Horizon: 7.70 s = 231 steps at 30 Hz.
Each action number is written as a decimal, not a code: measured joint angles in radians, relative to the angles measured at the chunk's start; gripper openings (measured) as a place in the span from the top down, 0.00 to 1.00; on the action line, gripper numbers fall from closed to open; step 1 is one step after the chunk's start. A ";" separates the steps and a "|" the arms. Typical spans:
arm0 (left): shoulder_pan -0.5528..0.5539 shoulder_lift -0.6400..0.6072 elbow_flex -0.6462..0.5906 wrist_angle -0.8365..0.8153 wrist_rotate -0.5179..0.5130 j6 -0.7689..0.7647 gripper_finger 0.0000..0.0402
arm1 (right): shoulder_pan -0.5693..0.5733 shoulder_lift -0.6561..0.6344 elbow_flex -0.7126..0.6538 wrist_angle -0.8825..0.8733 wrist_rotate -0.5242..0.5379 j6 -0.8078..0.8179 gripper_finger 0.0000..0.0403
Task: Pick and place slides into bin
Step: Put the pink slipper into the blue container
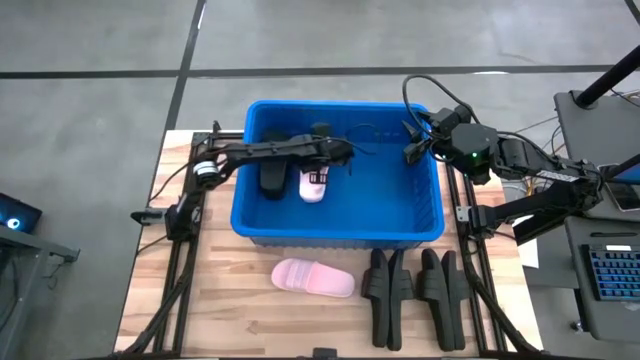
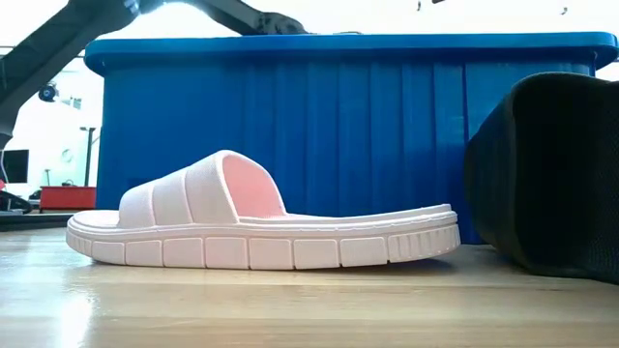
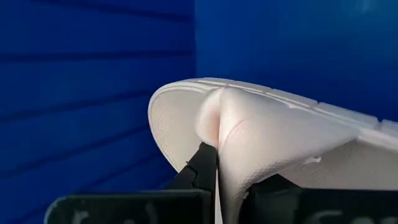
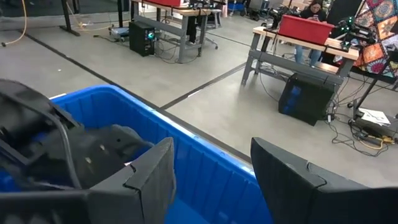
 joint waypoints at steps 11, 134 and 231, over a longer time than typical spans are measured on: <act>0.034 0.033 -0.004 -0.017 -0.056 -0.011 1.00 | 0.000 0.000 0.000 -0.002 0.003 -0.001 0.49; -0.740 0.030 0.018 -0.388 0.478 -2.249 0.19 | 0.000 0.025 -0.026 -0.150 -0.032 -0.080 0.49; 0.086 -0.508 -0.660 0.663 0.023 0.066 1.00 | -0.004 0.026 -0.025 -0.163 -0.031 -0.053 0.49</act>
